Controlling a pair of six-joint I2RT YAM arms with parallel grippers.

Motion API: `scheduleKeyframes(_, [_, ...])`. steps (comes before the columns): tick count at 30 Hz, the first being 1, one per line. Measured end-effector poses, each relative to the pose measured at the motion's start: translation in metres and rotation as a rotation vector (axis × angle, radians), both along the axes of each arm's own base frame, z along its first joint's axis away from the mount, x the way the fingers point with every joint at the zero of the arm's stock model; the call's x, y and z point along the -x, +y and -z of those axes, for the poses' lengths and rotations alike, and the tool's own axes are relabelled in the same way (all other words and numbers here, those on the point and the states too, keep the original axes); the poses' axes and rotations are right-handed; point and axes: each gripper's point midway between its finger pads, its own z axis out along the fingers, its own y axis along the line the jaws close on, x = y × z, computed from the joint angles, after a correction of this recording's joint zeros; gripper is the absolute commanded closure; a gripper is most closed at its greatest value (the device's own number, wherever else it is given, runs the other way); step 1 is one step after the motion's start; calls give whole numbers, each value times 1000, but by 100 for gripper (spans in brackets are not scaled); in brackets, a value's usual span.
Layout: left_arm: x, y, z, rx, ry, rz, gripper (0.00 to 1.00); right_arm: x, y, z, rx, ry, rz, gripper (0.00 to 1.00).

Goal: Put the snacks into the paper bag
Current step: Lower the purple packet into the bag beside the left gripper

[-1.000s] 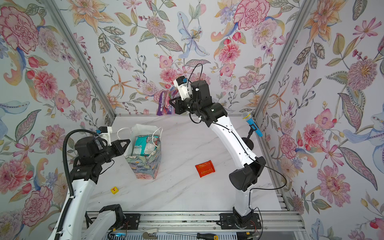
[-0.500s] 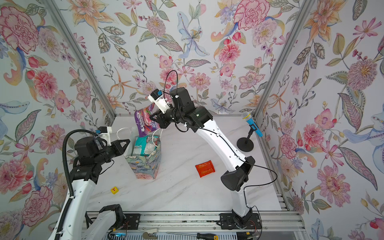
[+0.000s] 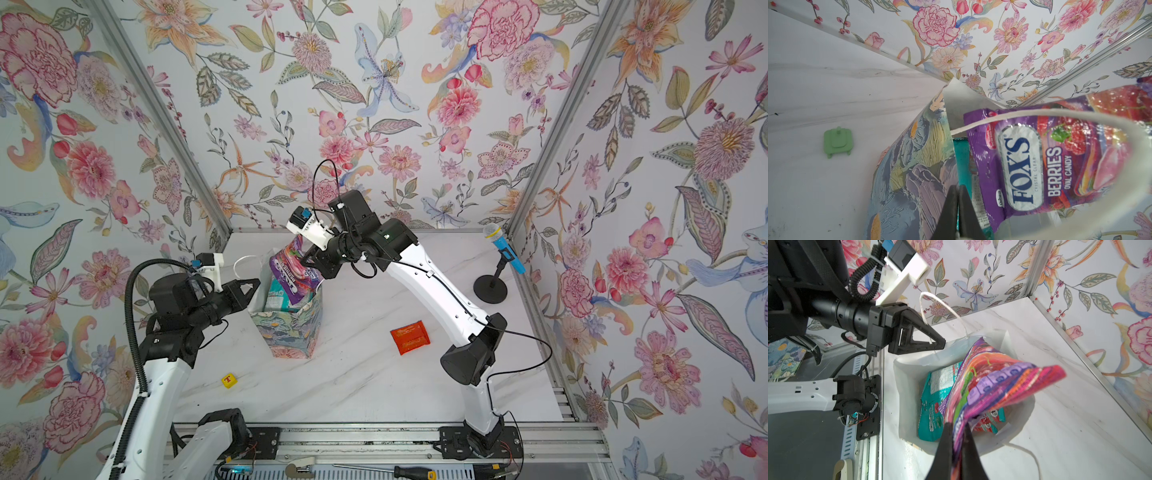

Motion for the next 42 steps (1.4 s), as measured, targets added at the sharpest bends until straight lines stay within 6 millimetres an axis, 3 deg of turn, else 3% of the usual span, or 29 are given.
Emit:
scheduleKeyframes(7, [0,0,0,0,0,0,94,13,-2,2,25,-21,-73,100])
scheduleKeyframes(12, [0,0,0,0,0,0,94,9,4,6,31,-32,-94,100])
scheduleKeyframes(24, [0,0,0,0,0,0,94,-7,24,54,115,5,-112,100])
scheduleKeyframes(38, [0,0,0,3,1,-2,94,18,35,54,184,-97,-157,100])
scheduleKeyframes(42, [0,0,0,5,3,-3,94,16,47,58,212,-156,-134,87])
